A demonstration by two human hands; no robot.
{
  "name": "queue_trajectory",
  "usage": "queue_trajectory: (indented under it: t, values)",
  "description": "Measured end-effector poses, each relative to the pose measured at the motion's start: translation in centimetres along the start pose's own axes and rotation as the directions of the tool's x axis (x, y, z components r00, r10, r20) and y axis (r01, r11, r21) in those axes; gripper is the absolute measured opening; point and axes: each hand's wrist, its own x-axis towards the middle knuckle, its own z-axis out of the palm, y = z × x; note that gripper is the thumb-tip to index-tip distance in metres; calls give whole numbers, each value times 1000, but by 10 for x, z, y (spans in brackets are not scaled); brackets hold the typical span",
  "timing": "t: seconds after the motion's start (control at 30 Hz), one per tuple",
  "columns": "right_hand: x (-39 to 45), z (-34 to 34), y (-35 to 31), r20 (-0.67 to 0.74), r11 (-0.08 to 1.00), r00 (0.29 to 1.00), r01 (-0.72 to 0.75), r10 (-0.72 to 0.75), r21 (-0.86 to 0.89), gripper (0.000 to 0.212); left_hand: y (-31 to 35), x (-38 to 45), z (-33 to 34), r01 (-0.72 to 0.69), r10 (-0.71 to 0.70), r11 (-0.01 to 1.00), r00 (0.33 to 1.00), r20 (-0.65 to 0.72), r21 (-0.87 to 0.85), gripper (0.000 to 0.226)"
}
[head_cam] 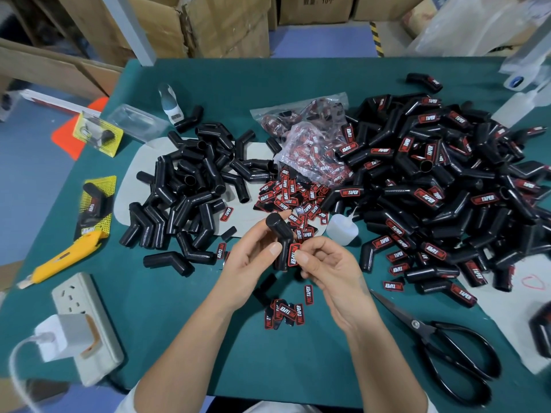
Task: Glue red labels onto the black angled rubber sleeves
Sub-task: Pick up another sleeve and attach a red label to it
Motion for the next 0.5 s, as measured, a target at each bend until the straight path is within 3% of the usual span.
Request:
queue_trajectory:
  t: [0.5]
  values:
    - [-1,2,-1,-18,1000,1000,7,-7,-22,15,2,-1,1,-20,20,1000,1000,2,6,51]
